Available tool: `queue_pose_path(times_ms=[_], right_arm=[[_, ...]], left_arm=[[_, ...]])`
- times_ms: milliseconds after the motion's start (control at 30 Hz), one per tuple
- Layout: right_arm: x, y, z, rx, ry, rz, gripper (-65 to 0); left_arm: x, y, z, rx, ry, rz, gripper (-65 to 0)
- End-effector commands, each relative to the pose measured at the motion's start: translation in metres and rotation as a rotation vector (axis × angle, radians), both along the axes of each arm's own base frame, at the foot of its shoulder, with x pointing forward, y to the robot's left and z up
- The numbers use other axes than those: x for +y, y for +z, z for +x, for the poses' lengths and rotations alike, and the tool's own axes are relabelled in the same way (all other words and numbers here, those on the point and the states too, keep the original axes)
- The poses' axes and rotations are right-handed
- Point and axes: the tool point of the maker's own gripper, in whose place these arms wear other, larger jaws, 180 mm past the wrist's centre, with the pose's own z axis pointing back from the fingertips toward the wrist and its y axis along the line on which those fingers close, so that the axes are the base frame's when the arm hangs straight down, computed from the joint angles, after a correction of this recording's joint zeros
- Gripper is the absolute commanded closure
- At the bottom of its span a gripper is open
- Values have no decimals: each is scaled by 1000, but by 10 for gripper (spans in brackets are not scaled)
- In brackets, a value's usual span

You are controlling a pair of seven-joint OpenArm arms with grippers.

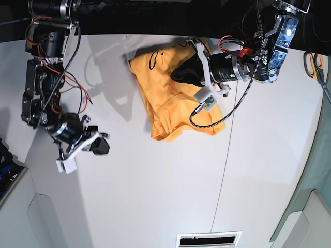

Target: Layout the t-shirt on the table in an organized manner, then fold the t-shirt properly

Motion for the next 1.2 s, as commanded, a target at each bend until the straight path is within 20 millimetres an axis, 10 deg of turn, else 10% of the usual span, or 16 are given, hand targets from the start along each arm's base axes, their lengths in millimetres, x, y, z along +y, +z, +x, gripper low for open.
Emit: queue_pose_path(times_ms=[0, 300, 667, 967, 1167], right_arm=[[4, 14, 3, -51, 3, 36, 0], [31, 15, -58, -44, 30, 160, 0], [146, 12, -73, -82, 286, 89, 0], [138, -88, -100, 110, 290, -15, 0], [139, -88, -116, 125, 280, 12, 0]], left_arm=[[2, 13, 10, -40, 14, -30, -33], [41, 25, 35, -81, 142, -29, -33], [52, -2, 31, -12, 203, -47, -32], [55, -67, 1, 175, 287, -40, -32], [56, -67, 7, 168, 291, -41, -32]])
